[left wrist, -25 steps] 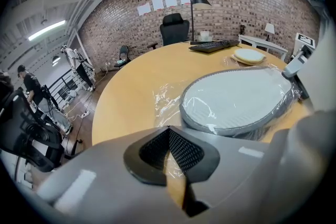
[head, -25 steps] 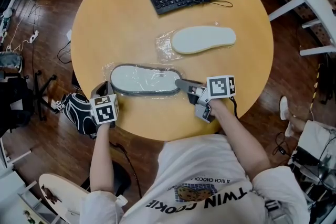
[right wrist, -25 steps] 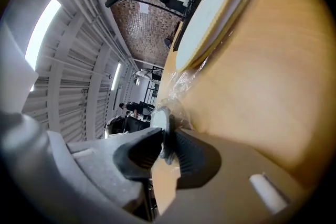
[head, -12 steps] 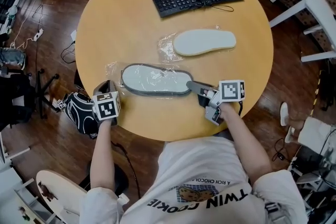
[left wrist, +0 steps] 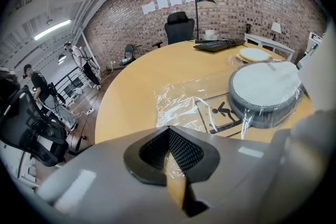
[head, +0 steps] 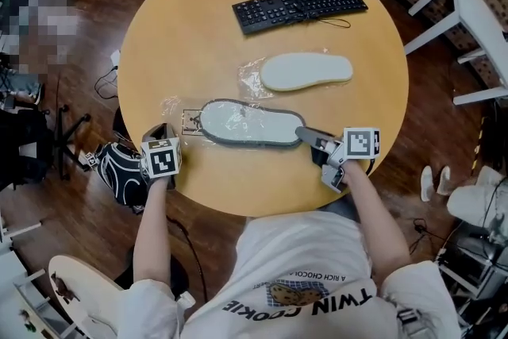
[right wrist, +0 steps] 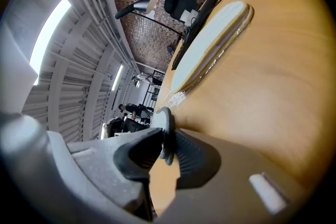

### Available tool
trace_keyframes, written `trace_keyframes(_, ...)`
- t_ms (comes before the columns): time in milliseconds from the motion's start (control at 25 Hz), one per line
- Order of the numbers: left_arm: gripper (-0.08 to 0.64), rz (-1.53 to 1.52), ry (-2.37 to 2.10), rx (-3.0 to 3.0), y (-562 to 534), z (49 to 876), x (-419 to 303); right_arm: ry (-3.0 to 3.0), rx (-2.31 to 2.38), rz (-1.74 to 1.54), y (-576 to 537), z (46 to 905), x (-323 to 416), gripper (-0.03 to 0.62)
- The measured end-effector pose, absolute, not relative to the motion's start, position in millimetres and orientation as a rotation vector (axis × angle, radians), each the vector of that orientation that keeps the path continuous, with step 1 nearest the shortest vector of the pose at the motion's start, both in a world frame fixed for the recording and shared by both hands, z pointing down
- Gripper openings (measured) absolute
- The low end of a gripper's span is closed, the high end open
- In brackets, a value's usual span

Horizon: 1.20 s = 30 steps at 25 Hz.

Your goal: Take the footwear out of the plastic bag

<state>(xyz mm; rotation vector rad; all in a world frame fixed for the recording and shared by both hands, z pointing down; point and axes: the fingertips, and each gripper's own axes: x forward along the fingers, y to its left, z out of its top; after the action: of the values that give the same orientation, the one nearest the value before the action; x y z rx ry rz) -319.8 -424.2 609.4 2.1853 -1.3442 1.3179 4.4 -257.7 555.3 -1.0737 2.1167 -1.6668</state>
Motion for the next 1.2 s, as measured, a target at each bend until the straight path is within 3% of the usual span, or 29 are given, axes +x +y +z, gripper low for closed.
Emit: trace_keyframes(1200, 0.005, 1.337, -1.422, 2.109, -418, 606, -320, 1.904, -1.089, -1.708, -186, 524, 108, 0.063)
